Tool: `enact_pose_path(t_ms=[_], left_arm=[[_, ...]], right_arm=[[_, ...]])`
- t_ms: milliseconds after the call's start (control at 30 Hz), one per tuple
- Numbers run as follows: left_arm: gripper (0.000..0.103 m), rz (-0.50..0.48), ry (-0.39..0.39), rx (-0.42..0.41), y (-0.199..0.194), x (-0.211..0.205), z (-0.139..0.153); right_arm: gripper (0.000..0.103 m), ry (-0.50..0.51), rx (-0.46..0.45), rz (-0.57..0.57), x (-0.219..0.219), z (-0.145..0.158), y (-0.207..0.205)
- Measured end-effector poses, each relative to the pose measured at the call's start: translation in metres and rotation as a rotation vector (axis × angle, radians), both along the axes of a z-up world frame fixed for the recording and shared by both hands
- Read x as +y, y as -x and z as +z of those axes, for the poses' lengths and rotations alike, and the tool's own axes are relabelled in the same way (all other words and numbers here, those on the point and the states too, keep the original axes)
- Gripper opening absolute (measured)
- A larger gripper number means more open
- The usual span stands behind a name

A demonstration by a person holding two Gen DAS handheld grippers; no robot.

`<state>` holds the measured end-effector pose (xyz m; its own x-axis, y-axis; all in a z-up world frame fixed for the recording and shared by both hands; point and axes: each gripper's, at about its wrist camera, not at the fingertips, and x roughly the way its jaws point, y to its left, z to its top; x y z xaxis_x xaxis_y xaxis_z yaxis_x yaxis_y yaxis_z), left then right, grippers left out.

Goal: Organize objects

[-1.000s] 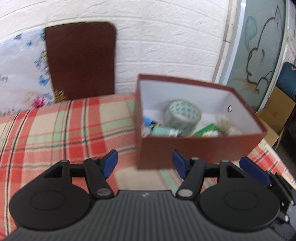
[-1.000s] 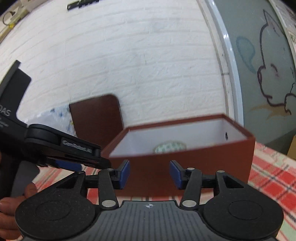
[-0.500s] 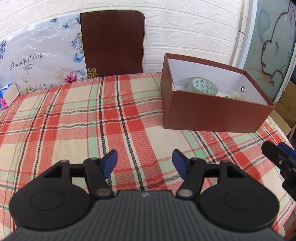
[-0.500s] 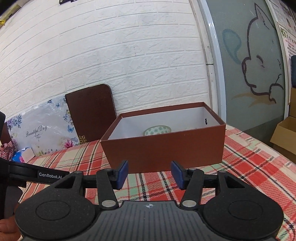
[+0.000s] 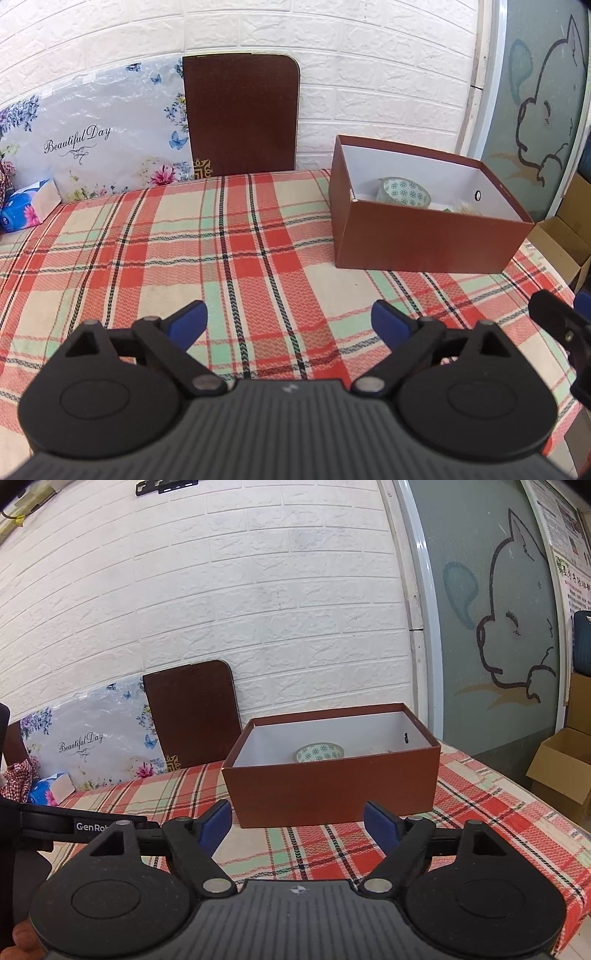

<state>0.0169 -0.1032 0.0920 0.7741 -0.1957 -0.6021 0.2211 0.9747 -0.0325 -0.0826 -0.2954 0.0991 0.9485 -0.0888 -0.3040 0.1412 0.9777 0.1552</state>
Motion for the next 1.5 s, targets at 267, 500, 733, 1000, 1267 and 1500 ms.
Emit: enact_pose_path(t_ms=[267, 500, 733, 1000, 1267, 1500], left_arm=[[0.1, -0.015, -0.021, -0.028, 0.01, -0.007, 0.004], [0.103, 0.005, -0.024, -0.05, 0.016, -0.004, 0.009], [0.103, -0.001, -0.038, -0.047, 0.021, -0.004, 0.005], [0.103, -0.015, -0.056, -0.062, 0.03, -0.008, 0.004], [0.103, -0.007, -0.072, -0.179, 0.048, -0.009, 0.001], [0.103, -0.053, -0.044, -0.14, 0.046, -0.012, 0.005]], right_arm=[[0.08, -0.02, -0.009, -0.031, -0.007, 0.005, 0.009], [0.081, -0.027, -0.006, -0.014, -0.006, 0.004, 0.011], [0.082, -0.051, -0.001, -0.007, -0.007, 0.001, 0.011], [0.085, -0.069, 0.005, -0.008, -0.006, -0.002, 0.012], [0.085, -0.07, 0.027, -0.022, -0.008, -0.008, 0.009], [0.085, -0.078, 0.052, -0.027, -0.009, -0.013, 0.007]])
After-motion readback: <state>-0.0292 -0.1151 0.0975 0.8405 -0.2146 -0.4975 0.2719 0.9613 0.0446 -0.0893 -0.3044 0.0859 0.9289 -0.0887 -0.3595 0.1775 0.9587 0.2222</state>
